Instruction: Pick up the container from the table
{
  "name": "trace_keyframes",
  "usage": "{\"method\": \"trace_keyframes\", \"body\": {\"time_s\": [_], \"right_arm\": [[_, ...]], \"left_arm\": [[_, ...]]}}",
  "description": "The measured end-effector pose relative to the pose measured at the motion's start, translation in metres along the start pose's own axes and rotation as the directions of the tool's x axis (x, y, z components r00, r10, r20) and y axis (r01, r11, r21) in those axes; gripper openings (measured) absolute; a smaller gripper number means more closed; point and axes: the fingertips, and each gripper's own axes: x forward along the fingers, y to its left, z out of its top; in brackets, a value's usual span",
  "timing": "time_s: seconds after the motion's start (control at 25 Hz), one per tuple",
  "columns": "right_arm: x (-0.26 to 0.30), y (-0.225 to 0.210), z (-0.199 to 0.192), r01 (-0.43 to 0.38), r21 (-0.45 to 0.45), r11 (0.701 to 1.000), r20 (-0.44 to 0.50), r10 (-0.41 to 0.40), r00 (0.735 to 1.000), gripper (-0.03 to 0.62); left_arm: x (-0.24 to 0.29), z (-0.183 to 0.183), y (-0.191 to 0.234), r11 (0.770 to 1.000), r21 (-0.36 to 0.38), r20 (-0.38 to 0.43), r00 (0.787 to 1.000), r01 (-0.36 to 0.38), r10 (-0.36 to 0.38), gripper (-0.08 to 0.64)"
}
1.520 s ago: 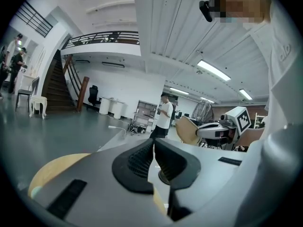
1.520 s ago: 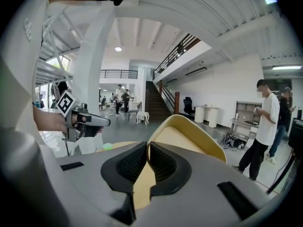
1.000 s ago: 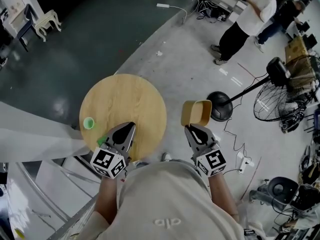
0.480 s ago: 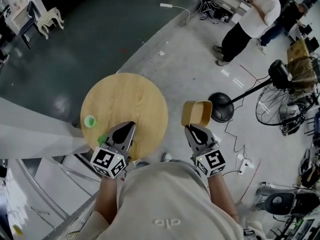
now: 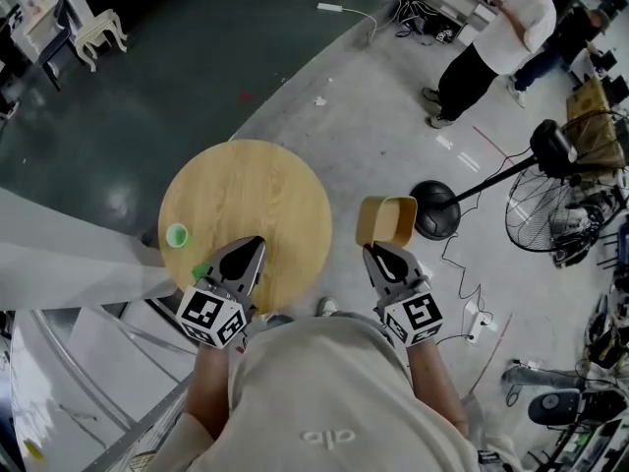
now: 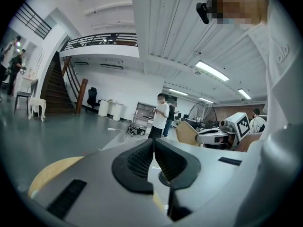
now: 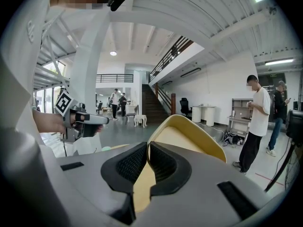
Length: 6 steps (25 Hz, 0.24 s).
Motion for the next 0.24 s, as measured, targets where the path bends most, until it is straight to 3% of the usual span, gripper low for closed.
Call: {"method": "trace_keyframes", "body": {"time_s": [0.24], "right_arm": [[0.0062, -0.0036, 0.0006, 0.0, -0.004, 1.0, -0.003, 0.0, 1.0, 0.046]], "left_arm": [[0.0057, 0.0003, 0.0046, 1.0, -0.002, 0.0, 1.0, 0.001, -0.001, 0.015]]}}
